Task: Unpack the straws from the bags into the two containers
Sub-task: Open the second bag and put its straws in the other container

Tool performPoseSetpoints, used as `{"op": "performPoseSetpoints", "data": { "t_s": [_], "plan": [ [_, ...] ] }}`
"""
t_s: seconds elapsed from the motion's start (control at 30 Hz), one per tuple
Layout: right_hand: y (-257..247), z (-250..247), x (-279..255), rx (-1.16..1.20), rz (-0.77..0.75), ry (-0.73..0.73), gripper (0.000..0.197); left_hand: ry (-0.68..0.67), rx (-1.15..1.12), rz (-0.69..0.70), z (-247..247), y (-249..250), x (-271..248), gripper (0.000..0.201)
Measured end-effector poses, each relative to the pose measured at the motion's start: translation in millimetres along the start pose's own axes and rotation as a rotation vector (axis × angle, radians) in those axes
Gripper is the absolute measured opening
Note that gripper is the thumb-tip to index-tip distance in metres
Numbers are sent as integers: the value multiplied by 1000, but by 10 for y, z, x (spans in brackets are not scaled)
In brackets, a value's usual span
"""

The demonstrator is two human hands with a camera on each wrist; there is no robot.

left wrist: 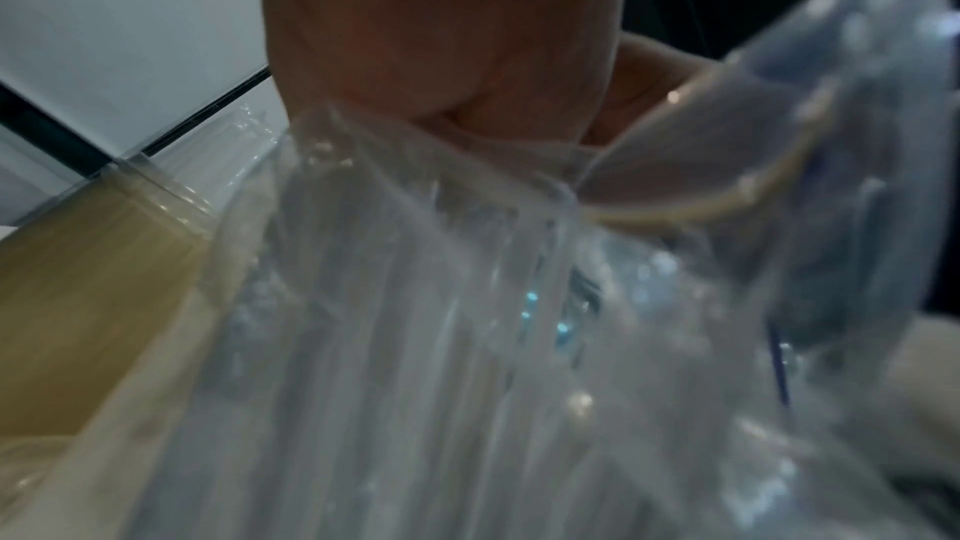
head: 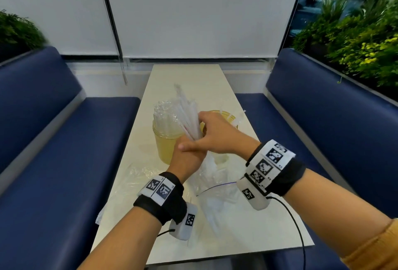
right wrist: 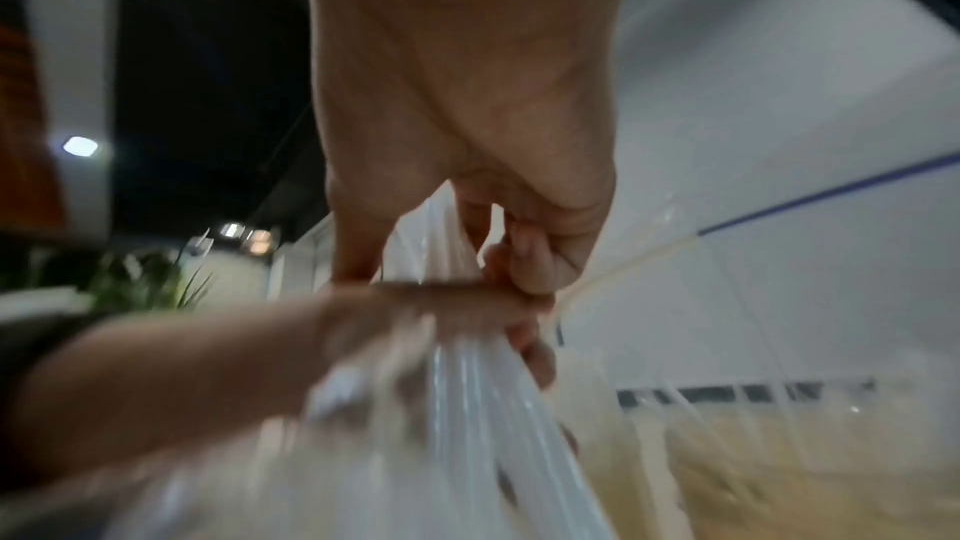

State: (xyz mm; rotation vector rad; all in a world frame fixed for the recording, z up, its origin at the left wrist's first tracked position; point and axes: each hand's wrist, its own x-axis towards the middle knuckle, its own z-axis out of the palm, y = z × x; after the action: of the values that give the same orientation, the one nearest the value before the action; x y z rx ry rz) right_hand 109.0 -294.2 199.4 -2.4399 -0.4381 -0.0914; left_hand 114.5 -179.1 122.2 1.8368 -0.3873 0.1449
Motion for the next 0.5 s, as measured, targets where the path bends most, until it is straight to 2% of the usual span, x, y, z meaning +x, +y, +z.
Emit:
{"op": "performPoseSetpoints", "data": {
  "t_s": [0.1,0.2,0.33,0.5],
  "plan": [
    [48,199,3,-133,-49,108,56,9,1,15,16,10,-7,21],
    [-13,179,4,-157,-50,144,36,-10,4,14,-39,20,-42,8],
    [-225,-60,66,-138,-57,183,39,-48,-50,-36,-82,22,-81,30],
    [-435,-638,313,0,-100,358,35,-45,-51,-132,-141,-71,-97,46]
  ]
}}
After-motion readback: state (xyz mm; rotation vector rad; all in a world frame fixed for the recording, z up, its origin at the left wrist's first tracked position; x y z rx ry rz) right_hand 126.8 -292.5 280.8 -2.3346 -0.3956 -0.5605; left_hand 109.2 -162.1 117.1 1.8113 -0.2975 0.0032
